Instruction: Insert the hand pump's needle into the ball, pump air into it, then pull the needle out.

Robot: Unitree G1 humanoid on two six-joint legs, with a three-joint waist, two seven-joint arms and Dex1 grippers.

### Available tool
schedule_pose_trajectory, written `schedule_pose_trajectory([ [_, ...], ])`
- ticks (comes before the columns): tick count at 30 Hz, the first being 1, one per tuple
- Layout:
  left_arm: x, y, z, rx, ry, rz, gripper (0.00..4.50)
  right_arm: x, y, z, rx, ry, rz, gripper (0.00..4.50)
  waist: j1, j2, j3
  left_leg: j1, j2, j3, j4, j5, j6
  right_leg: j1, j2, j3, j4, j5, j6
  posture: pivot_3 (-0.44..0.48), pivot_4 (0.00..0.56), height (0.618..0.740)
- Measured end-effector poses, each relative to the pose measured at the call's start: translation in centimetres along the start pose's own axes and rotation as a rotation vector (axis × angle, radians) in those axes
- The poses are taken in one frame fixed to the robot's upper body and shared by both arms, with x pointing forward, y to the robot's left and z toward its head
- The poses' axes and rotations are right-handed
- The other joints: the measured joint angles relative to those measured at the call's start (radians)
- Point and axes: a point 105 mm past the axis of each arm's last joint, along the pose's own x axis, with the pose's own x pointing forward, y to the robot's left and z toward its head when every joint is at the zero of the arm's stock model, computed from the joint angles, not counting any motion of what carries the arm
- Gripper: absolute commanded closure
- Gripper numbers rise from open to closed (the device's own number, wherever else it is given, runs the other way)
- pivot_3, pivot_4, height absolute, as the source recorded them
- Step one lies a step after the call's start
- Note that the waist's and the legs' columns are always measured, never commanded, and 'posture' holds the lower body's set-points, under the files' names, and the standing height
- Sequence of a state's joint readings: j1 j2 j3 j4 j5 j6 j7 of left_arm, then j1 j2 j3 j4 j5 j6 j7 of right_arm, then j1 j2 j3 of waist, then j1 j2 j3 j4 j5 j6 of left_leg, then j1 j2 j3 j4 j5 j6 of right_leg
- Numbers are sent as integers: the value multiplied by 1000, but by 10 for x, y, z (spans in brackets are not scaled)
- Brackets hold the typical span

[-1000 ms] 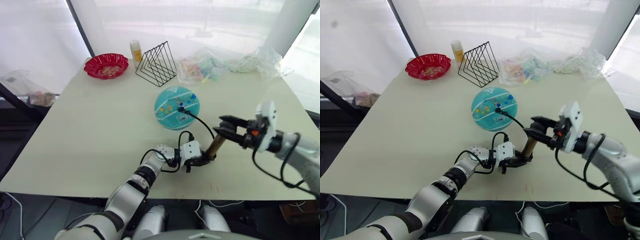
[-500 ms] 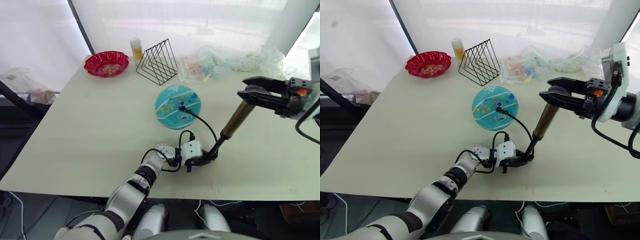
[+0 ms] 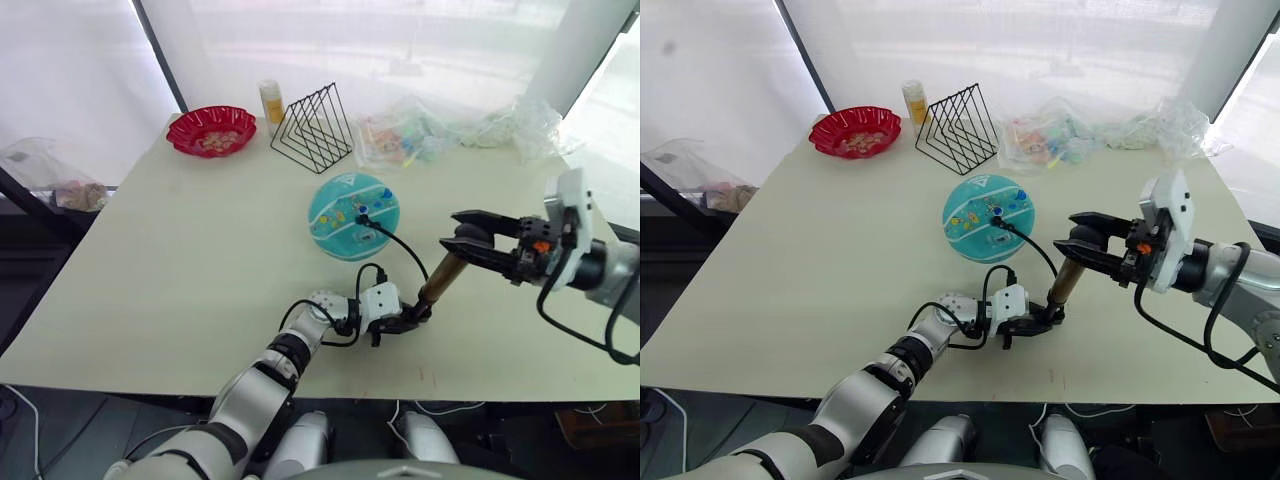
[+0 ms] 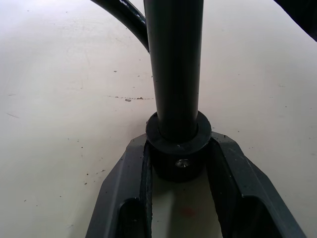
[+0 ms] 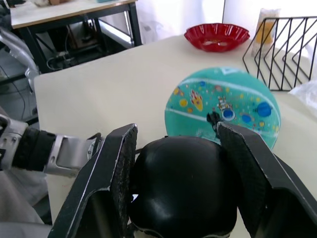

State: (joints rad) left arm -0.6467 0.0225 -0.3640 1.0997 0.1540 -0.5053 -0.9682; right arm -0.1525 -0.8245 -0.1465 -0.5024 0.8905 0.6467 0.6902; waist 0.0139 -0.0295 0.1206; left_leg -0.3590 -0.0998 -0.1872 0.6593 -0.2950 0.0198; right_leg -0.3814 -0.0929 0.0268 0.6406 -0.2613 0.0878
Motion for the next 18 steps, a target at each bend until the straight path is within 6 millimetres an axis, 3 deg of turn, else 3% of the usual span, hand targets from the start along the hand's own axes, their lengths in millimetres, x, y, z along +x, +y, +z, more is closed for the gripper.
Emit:
schedule_pose_trajectory([
  [5, -1, 0, -2, -5, 6, 5, 3387, 11, 4, -42, -14, 2, -51, 2397, -3, -1, -4, 3, 0, 1, 0, 0, 0, 2, 1, 1, 0, 0, 0, 0, 150, 740],
  [7, -1, 0, -3, -6, 8, 5, 3387, 13, 6, -42, -42, -6, -44, 2397, -3, 0, -5, 5, 0, 1, -1, 0, 0, 4, 1, 1, 0, 0, 0, 0, 150, 740],
  [14, 0, 1, 1, 6, 1, 1, 3387, 6, -2, -25, -16, 7, -9, 2397, -2, 6, 2, 4, 0, 1, -1, 0, 0, 3, 1, 2, 0, 0, 0, 0, 150, 740],
  [18, 2, 1, 5, 14, -9, -6, 3387, 0, -10, 7, -2, -6, 17, 2397, 1, 10, 5, -2, 0, -1, -1, 0, 0, 0, 0, 0, 0, 0, 0, 0, 150, 740],
])
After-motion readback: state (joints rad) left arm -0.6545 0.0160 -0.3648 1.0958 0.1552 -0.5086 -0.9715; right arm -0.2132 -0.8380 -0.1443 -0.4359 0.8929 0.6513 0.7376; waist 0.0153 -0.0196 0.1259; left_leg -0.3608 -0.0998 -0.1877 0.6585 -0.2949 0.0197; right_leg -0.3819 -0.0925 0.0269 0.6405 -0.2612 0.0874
